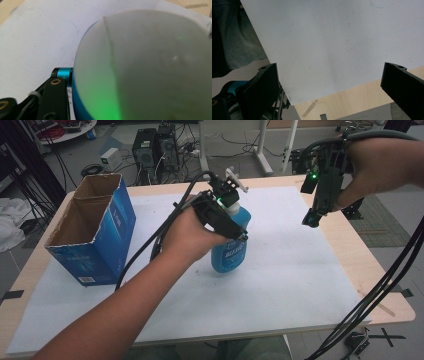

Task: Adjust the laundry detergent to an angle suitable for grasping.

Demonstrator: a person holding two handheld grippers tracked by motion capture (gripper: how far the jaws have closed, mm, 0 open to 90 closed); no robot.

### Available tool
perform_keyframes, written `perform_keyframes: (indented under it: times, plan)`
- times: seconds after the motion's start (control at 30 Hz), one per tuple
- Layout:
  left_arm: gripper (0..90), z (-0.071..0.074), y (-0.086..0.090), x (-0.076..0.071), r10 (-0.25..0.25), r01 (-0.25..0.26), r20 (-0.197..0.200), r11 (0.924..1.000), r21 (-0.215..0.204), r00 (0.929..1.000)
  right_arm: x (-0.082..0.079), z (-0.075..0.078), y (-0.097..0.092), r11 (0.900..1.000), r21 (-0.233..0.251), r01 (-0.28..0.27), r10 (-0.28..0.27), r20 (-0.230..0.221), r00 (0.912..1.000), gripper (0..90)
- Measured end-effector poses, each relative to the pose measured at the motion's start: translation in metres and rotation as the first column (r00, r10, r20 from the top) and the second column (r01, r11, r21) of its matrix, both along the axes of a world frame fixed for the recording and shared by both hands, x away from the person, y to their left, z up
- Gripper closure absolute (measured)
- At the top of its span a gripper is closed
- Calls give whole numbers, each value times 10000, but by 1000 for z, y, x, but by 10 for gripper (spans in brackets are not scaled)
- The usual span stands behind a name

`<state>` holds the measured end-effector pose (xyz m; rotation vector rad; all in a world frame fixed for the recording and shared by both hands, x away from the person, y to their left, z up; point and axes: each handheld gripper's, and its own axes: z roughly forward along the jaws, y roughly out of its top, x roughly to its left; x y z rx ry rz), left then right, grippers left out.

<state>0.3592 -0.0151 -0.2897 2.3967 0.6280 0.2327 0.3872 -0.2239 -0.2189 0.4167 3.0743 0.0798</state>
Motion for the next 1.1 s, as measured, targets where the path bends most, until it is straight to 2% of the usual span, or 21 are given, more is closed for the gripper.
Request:
perform_keyframes:
  times: [0.07, 0.2, 0.3, 0.4, 0.43, 0.47, 0.6, 0.63, 0.8, 0.83, 0.93, 0.97, 1.0, 1.07, 1.1]
  plan:
    - [424, 3, 2, 0, -117, 117, 34, 9999, 4, 9999, -1, 0, 1, 10000, -9, 85, -85, -18, 10000, 8]
    - [423, 15, 13, 4, -694, 694, -84, 9976, -38, 9976, -1, 0, 3, 10000, 19, 11, -11, 4, 10000, 9]
    - [423, 18, 18, 6, -826, 823, -197, 9965, -145, 9964, -1, -1, 3, 10000, 12, -49, 49, 14, 10000, 8]
    - [423, 21, 25, 9, -1235, 1233, -258, 9923, -81, 9920, -1, -1, 4, 10000, -68, -27, 27, -11, 10000, 8]
    - [424, 23, 28, 10, -1515, 1510, -348, 9884, -146, 9878, -1, -2, 4, 10000, -56, -73, 73, -11, 10000, 8]
    - [423, 23, 28, 10, -1515, 1510, -348, 9884, -146, 9878, -1, -2, 4, 10000, -56, -73, 73, -11, 10000, 8]
    - [424, 28, 37, 13, -2466, 2442, -554, 9686, -462, 9675, -1, -4, 4, 9999, -107, 131, -132, -99, 9999, 8]
    - [424, 28, 37, 13, -2466, 2442, -554, 9686, -462, 9675, -1, -4, 4, 9999, -87, 112, -113, -94, 9999, 8]
    - [424, 29, 46, 18, -3252, 3225, -579, 9452, -515, 9439, -1, -4, 5, 9999, -109, 91, -92, -104, 9999, 8]
    - [424, 28, 48, 19, -3353, 3313, -648, 9413, -651, 9399, -2, -4, 5, 9998, -112, 170, -171, -130, 9998, 9]
    - [424, 28, 52, 21, -3833, 3771, -741, 9223, -849, 9207, -1, -4, 6, 9999, -115, 116, -117, -123, 9999, 8]
    - [424, 28, 52, 21, -3833, 3771, -741, 9223, -849, 9207, -1, -4, 6, 9999, -115, 116, -117, -123, 9999, 8]
    - [424, 27, 53, 21, -4059, 3993, -748, 9125, -893, 9109, -1, -5, 6, 9998, -113, 143, -145, -135, 9998, 8]
    - [424, 27, 53, 20, -4372, 4310, -795, 8984, -844, 8958, -1, -5, 7, 9997, -152, 166, -168, -146, 9998, 8]
    - [424, 26, 53, 19, -4691, 4644, -755, 8827, -718, 8799, -1, -5, 7, 9998, -133, 153, -154, -131, 9998, 8]
